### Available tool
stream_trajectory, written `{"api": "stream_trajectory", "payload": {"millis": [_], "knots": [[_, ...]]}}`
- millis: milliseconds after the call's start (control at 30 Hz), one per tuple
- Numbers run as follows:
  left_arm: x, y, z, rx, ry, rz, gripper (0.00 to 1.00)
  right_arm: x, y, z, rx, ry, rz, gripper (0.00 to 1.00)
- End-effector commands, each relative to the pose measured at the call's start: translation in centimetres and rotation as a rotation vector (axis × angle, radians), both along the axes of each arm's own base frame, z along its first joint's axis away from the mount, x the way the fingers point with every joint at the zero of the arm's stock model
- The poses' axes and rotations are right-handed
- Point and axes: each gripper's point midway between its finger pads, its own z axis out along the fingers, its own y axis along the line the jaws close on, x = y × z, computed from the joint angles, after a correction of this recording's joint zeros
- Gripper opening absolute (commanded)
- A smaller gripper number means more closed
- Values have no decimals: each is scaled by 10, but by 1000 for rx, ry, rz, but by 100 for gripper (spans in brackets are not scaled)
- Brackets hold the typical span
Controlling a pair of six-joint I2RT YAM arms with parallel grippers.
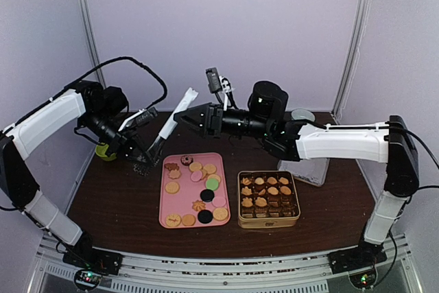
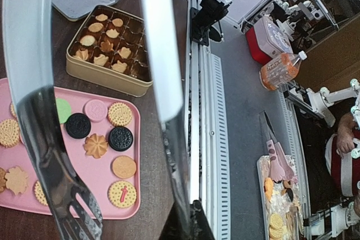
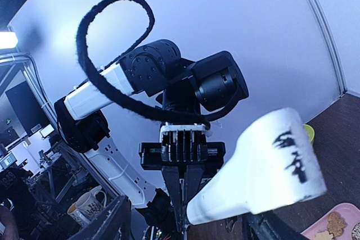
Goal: Pack the cookies
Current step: Pass from the left arm to the right
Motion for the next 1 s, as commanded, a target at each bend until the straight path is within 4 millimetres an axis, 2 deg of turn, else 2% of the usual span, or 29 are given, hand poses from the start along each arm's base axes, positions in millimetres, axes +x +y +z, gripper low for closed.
{"api": "stream_trajectory", "payload": {"millis": [0,200,300,733,800,967], "knots": [[0,-3,11,-26,-46,-13,0,5,8,1,29,14,20,68],[-1,-2,10,-20,-47,-19,0,3,23,1,37,45,66,60],[-2,-1,12,-20,-51,-22,0,3,25,-3,23,53,67,59],[-6,1,16,-16,-71,-25,0,13,-10,-32,-46,85,-46,63],[-6,1,15,-16,-69,-25,0,13,-8,-28,-33,83,-43,64],[-7,2,14,-12,-64,-23,0,3,1,-2,44,52,7,65]]}}
